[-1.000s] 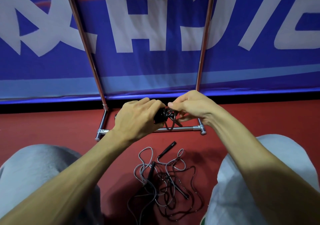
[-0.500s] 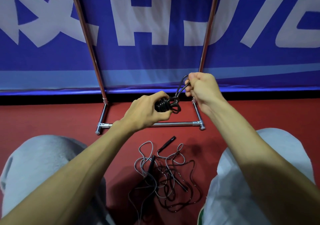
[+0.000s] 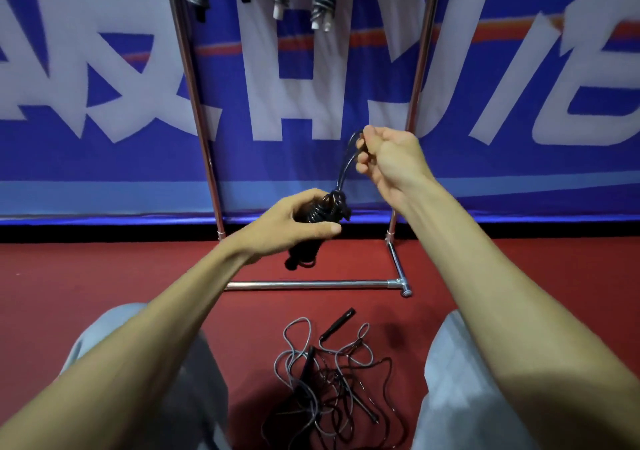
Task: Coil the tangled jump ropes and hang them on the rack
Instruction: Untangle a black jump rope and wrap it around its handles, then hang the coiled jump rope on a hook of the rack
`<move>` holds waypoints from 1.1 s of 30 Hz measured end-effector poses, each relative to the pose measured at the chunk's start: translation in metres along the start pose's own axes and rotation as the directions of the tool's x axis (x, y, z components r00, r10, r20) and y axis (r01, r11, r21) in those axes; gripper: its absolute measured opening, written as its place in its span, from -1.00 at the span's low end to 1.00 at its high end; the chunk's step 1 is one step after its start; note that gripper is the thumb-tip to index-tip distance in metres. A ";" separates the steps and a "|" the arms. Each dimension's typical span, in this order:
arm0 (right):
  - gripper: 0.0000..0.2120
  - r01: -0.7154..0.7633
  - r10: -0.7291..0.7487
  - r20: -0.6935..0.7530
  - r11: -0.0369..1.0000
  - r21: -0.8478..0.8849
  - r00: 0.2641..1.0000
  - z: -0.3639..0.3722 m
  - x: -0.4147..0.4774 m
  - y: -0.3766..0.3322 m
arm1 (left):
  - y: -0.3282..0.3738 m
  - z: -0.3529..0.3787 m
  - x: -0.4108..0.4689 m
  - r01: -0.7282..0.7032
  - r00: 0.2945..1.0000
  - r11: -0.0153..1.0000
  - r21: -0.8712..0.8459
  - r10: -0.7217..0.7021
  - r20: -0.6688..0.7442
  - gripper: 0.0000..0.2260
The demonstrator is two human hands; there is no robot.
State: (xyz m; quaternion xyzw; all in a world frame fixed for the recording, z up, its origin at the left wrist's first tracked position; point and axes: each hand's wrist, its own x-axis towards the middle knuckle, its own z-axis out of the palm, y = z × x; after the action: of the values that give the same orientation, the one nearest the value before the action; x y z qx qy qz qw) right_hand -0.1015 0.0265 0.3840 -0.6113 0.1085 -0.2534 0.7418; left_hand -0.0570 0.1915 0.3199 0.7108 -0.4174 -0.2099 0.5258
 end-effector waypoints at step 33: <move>-0.95 0.541 -0.654 0.001 0.626 -0.561 0.757 0.025 0.232 -0.230 | 0.246 -0.128 0.258 -0.184 0.798 0.966 0.182 0.255 -0.546 -0.79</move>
State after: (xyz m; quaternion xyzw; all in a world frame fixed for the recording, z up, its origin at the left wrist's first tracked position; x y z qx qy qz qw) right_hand 0.0505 -0.0988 0.6454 -0.7622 0.0388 -0.5069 0.4007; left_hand 0.0908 0.0305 0.6292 0.7177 -0.3343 0.0977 0.6030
